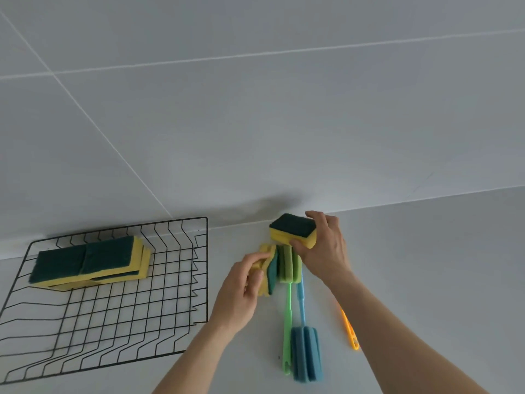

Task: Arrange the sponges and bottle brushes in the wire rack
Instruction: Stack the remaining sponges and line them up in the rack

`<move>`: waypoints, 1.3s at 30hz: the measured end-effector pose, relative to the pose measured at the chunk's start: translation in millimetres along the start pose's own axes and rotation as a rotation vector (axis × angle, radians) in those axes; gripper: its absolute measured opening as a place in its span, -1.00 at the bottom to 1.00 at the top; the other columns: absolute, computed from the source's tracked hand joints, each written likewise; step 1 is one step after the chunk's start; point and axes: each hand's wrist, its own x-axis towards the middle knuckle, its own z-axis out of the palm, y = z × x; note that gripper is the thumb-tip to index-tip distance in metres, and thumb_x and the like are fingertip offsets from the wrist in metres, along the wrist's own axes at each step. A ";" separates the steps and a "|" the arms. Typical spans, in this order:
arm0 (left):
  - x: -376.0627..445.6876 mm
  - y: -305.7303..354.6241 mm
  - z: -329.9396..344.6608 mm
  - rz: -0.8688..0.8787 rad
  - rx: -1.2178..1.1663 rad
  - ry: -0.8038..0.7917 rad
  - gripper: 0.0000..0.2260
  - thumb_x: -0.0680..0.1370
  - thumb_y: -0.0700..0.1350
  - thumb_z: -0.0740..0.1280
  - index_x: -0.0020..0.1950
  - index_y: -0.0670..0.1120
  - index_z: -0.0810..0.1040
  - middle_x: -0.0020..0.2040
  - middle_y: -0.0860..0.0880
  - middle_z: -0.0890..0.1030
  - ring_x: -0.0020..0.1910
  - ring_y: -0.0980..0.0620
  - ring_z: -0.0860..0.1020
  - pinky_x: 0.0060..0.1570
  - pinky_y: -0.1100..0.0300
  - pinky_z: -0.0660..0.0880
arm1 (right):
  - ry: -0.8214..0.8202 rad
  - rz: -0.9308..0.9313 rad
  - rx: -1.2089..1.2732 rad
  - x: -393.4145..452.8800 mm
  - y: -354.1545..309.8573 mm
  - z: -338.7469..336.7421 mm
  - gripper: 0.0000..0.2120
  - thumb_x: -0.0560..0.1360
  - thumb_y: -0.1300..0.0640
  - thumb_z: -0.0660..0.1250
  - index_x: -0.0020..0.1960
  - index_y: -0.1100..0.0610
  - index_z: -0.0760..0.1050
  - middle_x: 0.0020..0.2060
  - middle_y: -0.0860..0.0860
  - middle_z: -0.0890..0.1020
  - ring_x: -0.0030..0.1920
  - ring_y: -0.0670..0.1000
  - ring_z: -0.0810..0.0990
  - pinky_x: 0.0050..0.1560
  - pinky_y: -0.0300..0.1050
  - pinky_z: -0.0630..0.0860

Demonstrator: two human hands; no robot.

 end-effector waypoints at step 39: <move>-33.2 6.4 -8.6 -0.077 0.917 0.173 0.06 0.26 0.50 0.36 0.55 -0.07 0.13 0.27 0.00 0.53 0.50 -0.08 0.23 0.54 -0.17 -0.11 | -0.762 -0.576 -0.408 -4.4 -62.2 19.0 -0.14 0.39 0.39 0.42 0.48 -0.20 0.17 0.47 -0.05 0.35 0.41 0.11 0.33 0.31 0.12 0.42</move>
